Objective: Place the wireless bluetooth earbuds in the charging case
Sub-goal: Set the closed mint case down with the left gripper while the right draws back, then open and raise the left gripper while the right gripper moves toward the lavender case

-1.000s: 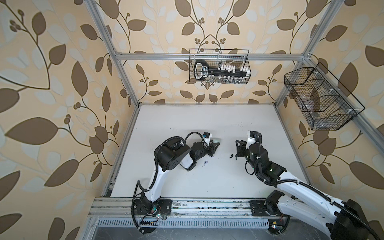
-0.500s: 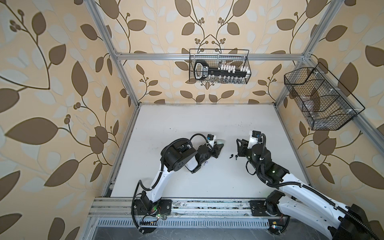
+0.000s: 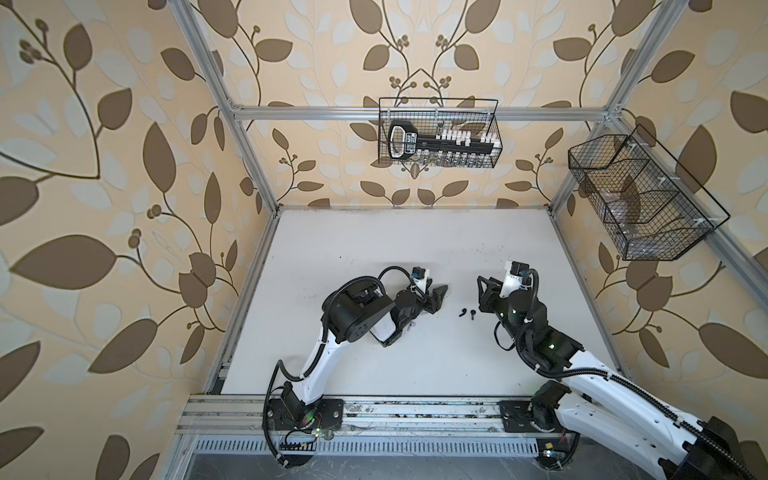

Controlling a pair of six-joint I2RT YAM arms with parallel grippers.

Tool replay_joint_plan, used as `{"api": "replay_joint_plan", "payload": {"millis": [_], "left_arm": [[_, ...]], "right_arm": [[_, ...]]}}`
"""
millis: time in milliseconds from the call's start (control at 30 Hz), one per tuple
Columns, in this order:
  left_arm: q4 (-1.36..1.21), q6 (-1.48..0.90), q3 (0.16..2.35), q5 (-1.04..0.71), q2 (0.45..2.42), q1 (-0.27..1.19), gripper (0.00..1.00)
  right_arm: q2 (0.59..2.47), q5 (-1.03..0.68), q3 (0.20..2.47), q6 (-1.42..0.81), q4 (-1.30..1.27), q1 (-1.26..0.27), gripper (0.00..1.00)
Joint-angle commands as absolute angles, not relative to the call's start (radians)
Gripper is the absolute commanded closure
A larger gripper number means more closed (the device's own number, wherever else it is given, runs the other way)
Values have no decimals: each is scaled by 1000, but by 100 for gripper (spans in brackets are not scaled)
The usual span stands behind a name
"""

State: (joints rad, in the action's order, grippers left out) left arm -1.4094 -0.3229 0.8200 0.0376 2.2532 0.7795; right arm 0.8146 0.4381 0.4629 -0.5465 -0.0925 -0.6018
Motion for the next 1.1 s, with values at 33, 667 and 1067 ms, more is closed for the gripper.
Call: {"api": "replay_joint_plan", "payload": {"millis": [33,667,1067], "left_arm": [[-1424,-351,808,60,2233,781,36],[-867,-222,798,181,1694,760,22],[60,-467,769,415,1098,577,1]], "right_arm": [[798,472,442,-561,-72,-597,63],[750,550,430,-672,-94,-578,38],[878,284,520,-556,-213,-608,0]]}}
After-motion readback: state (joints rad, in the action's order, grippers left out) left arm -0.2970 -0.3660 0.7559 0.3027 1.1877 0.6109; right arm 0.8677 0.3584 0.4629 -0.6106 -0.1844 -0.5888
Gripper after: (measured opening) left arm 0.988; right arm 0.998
